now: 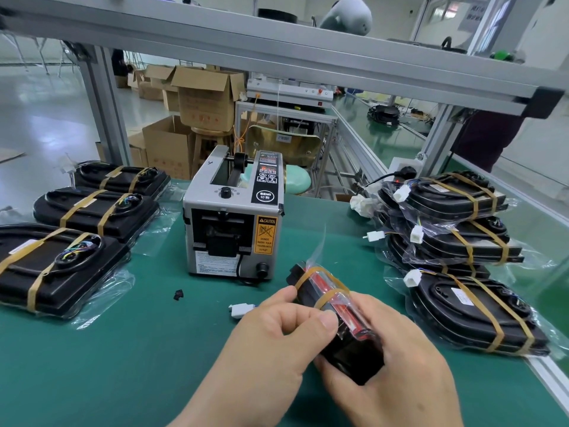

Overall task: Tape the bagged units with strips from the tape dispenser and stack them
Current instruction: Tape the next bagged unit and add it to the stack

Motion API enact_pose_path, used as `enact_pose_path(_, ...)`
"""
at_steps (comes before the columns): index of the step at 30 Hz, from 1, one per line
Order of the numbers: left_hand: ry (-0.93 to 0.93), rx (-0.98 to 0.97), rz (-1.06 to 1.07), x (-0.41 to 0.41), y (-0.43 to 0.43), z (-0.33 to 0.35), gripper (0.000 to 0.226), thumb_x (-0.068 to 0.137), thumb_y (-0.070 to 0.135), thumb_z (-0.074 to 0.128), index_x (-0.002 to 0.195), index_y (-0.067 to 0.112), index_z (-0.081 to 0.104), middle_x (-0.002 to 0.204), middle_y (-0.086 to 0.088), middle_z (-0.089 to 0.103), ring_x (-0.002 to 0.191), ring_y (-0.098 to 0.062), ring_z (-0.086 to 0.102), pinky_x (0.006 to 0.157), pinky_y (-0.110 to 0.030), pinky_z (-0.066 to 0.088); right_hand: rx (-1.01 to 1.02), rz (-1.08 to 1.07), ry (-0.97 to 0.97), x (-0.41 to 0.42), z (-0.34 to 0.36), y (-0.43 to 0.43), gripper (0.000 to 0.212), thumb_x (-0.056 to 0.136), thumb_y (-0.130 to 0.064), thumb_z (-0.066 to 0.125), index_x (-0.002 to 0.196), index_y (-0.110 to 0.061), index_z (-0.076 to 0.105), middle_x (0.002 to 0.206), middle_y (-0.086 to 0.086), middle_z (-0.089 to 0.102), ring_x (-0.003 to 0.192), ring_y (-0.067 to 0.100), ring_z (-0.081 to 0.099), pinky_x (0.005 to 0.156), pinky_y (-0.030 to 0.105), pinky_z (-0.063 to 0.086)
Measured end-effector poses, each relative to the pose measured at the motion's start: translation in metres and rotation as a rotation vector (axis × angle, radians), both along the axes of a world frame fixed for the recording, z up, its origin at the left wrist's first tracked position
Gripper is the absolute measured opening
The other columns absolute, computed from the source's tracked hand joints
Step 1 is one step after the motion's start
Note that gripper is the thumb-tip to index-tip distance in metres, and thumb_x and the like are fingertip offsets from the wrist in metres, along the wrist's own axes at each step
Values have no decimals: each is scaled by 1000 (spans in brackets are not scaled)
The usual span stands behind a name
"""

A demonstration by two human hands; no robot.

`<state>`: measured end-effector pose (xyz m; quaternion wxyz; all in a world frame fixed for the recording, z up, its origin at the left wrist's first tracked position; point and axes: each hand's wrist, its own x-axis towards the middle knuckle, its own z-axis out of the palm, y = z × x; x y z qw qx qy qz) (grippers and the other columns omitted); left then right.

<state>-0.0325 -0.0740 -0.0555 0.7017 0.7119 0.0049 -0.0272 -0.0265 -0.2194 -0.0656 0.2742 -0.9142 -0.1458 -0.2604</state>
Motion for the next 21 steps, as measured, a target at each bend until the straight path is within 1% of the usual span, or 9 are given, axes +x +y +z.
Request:
enact_pose_path(2, -7, 11, 5, 0, 0, 0, 15, 81, 35, 64, 73, 31, 76, 86, 38, 66, 105, 41, 23, 88, -9, 25, 4, -5, 3, 0, 0, 0, 57, 51, -42, 75, 106, -29, 70, 95, -18, 68, 86, 6, 59, 74, 21, 44)
enact_pose_path(5, -14, 8, 24, 1, -1, -1, 14, 79, 36, 64, 73, 31, 76, 81, 44, 62, 104, 42, 23, 86, -8, 25, 6, -7, -2, 0, 1, 1, 54, 53, -42, 75, 104, -28, 70, 92, -17, 68, 83, 9, 61, 70, 21, 45)
enact_pose_path(10, -28, 18, 49, 1, -2, -3, 15, 75, 40, 64, 71, 32, 76, 80, 49, 58, 104, 42, 23, 83, -8, 27, -6, -19, -25, 0, 4, 2, 51, 53, -43, 72, 102, -29, 70, 90, -19, 67, 81, 6, 59, 66, 22, 49)
enact_pose_path(13, -43, 29, 66, 1, -4, -4, 13, 74, 40, 65, 68, 34, 75, 82, 51, 56, 106, 41, 22, 86, -8, 27, -12, -21, -32, 0, 5, 3, 49, 56, -45, 69, 102, -30, 69, 89, -19, 66, 83, 6, 56, 66, 18, 45)
enact_pose_path(14, -48, 42, 75, 1, -5, -5, 12, 74, 40, 66, 67, 36, 75, 83, 51, 56, 106, 41, 22, 86, -7, 26, -8, -21, -34, 0, 5, 4, 48, 58, -47, 66, 102, -29, 69, 89, -19, 66, 83, 6, 55, 68, 19, 44)
enact_pose_path(16, -54, 80, 102, 1, -7, -7, 11, 73, 42, 66, 65, 40, 73, 89, 44, 60, 108, 39, 22, 84, -6, 25, 0, -27, -39, 0, 5, 5, 49, 61, -52, 59, 102, -28, 69, 88, -18, 67, 83, 7, 55, 70, 21, 43)
enact_pose_path(18, -49, 100, 134, 0, -9, -8, 10, 69, 45, 65, 65, 41, 72, 107, 36, 54, 113, 35, 24, 82, -5, 26, 5, -36, -44, 0, 5, 5, 50, 61, -53, 55, 101, -27, 70, 87, -17, 67, 82, 7, 55, 69, 22, 43)
enact_pose_path(19, -47, 103, 147, 0, -10, -9, 10, 67, 46, 64, 64, 40, 72, 112, 35, 51, 113, 34, 24, 81, -3, 26, 3, -38, -42, 0, 5, 5, 51, 61, -53, 55, 101, -27, 70, 87, -17, 67, 82, 7, 55, 70, 22, 43)
enact_pose_path(21, -50, 96, 160, 0, -12, -9, 10, 66, 46, 65, 64, 40, 72, 112, 35, 49, 112, 35, 25, 80, 0, 26, -1, -38, -42, 0, 5, 5, 52, 61, -53, 55, 102, -26, 70, 88, -16, 67, 83, 7, 54, 71, 21, 43)
